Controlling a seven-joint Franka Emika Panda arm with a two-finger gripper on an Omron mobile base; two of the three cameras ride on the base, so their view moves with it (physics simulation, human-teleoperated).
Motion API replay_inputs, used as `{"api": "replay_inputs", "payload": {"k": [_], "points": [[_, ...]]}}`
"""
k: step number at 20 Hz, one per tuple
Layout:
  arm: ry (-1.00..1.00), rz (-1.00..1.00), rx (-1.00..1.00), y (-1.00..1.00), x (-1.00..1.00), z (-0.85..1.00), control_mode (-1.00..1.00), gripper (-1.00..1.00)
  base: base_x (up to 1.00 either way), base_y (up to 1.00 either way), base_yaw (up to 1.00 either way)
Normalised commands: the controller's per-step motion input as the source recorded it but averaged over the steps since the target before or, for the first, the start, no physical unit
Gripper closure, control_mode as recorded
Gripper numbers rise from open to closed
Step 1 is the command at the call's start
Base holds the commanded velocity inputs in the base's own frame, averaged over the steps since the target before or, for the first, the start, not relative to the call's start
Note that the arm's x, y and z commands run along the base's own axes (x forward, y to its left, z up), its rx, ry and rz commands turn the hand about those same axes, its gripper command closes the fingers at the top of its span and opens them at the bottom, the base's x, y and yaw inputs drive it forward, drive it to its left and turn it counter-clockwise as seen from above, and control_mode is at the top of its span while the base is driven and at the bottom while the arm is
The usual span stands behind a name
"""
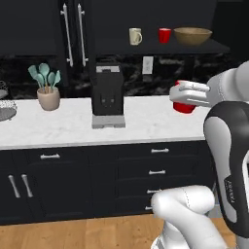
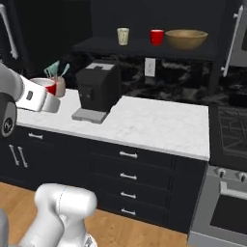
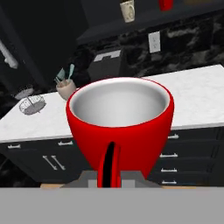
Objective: Gather all objects into one cabinet and sort the glasses and bowls to opposite sides.
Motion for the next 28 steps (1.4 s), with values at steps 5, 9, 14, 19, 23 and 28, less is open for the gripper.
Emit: {"api": "replay_inputs", "payload": {"k": [5,9,14,19,23,28], "points": [[0.0,0.0,0.0,0.0,0.0,0.0,1.0,1.0,0.54,-0.77,0.0],[0.0,0.0,0.0,0.0,0.0,0.0,1.0,1.0,0.93,0.35,-0.09],[0.0,0.0,0.0,0.0,0.0,0.0,1.0,1.0,0.66,0.58,-0.25],[0.0,0.0,0.0,0.0,0.0,0.0,1.0,1.0,0.71,0.03,-0.2],[0.0,0.0,0.0,0.0,0.0,0.0,1.0,1.0,1.0,0.14,-0.08],[0.0,0.0,0.0,0.0,0.0,0.0,1.0,1.0,0.88,0.45,-0.04]]}}
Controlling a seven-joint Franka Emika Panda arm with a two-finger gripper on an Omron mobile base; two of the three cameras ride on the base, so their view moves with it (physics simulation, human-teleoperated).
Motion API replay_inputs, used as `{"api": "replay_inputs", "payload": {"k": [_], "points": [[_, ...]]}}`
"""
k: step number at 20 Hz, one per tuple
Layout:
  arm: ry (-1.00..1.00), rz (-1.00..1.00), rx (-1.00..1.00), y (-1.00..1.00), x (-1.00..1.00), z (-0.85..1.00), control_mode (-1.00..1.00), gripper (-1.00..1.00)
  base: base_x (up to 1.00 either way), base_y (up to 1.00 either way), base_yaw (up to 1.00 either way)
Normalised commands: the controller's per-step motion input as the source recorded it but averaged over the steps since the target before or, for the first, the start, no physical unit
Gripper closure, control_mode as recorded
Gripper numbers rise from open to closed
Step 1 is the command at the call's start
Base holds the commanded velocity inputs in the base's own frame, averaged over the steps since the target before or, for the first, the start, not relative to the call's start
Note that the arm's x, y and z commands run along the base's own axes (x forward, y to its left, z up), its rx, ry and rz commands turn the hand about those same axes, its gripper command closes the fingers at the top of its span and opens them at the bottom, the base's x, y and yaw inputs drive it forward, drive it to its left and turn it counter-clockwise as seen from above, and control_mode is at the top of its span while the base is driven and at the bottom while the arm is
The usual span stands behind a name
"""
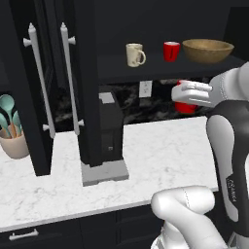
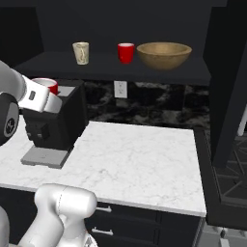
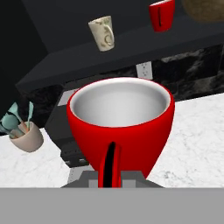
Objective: Gather all objects into one cabinet and sort the glasses and bowls to opposite sides.
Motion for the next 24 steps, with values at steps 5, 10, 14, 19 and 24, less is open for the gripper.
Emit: {"api": "replay_inputs", "payload": {"k": [5,10,14,19,24], "points": [[0.0,0.0,0.0,0.0,0.0,0.0,1.0,1.0,0.25,0.11,0.0],[0.0,0.0,0.0,0.0,0.0,0.0,1.0,1.0,0.01,0.17,0.0],[0.0,0.0,0.0,0.0,0.0,0.0,1.0,1.0,-0.08,0.14,0.0],[-0.24,0.06,0.04,0.21,-0.57,0.11,-1.0,1.0,0.0,0.0,0.0],[-0.05,0.19,0.07,0.28,0.31,0.05,-1.0,1.0,0.0,0.0,0.0]]}}
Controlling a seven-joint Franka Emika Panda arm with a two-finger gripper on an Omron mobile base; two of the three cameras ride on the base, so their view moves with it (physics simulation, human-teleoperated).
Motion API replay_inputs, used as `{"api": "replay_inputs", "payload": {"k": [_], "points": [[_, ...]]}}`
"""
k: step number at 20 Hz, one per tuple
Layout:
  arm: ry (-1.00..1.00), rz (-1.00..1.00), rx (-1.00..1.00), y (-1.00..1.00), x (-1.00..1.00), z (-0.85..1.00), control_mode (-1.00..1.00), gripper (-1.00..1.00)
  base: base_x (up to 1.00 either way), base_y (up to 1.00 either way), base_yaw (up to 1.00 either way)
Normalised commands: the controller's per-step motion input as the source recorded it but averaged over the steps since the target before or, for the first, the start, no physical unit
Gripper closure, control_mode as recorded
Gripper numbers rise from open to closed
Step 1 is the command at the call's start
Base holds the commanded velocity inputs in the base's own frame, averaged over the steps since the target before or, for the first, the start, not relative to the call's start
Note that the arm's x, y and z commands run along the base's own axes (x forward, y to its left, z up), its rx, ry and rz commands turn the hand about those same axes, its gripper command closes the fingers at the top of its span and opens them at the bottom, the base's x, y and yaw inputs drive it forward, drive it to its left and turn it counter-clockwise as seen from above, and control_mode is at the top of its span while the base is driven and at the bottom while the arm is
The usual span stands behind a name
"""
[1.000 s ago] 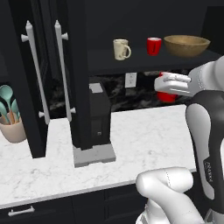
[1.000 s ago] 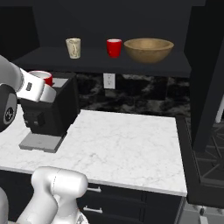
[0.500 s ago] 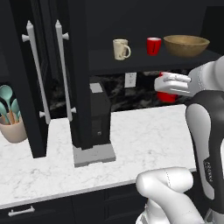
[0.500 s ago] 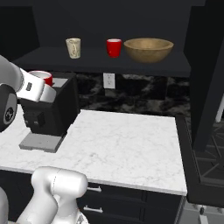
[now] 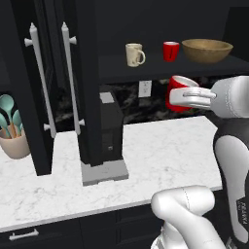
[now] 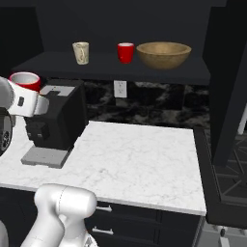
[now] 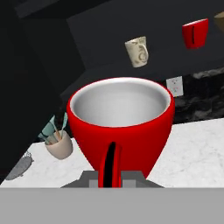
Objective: Gather all objects into one cabinet and sort the glasses and bowls to opposite sides.
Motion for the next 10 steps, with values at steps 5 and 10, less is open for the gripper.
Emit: {"api": "replay_inputs", "payload": {"k": [5,10], "points": [[0.0,0.09,0.07,0.22,0.46,0.28,-1.0,1.0,0.0,0.0,0.0],[0.0,0.01,0.03,0.47,0.05,0.43,-1.0,1.0,0.0,0.0,0.0]]}}
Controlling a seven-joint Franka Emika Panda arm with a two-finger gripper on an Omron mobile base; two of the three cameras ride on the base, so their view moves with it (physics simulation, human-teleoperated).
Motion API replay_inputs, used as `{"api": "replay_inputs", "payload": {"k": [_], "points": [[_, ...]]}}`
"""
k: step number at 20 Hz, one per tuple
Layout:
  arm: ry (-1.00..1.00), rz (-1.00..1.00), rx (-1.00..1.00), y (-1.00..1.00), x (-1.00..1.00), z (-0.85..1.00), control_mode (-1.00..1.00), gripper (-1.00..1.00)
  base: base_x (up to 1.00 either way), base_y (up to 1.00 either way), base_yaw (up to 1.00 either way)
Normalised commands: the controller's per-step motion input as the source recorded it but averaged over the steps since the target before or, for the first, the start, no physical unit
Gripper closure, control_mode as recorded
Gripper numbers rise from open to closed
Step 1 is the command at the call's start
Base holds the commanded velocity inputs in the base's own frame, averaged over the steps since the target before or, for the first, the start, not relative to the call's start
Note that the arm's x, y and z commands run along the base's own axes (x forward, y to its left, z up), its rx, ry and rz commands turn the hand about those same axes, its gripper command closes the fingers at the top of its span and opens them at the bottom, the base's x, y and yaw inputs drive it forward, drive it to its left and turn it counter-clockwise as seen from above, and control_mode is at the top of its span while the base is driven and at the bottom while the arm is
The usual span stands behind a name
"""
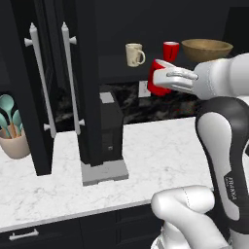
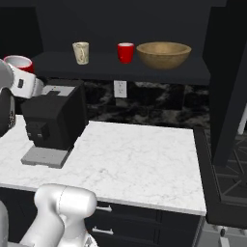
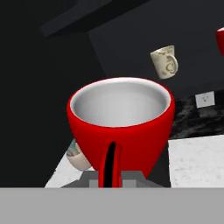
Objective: Gather all objects into one cabinet and sort the glasses and bowls to opposite sides.
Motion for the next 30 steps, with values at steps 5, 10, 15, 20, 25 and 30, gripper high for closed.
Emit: {"api": "replay_inputs", "payload": {"k": [5,10,15,20,25,30], "points": [[0.08,0.0,0.0,0.27,0.41,-0.02,-1.0,1.0,0.0,0.0,0.0],[0.04,-0.02,0.0,0.38,0.6,-0.04,-1.0,1.0,0.0,0.0,0.0],[0.0,0.0,-0.01,0.55,0.55,-0.07,-1.0,1.0,0.0,0.0,0.0],[0.0,0.0,-0.01,0.2,0.47,-0.1,-1.0,1.0,0.0,0.0,0.0],[0.0,0.0,0.0,0.0,0.37,0.0,-1.0,1.0,0.0,0.0,0.0],[0.0,0.0,0.0,0.0,0.35,0.0,-1.0,1.0,0.0,0.0,0.0]]}}
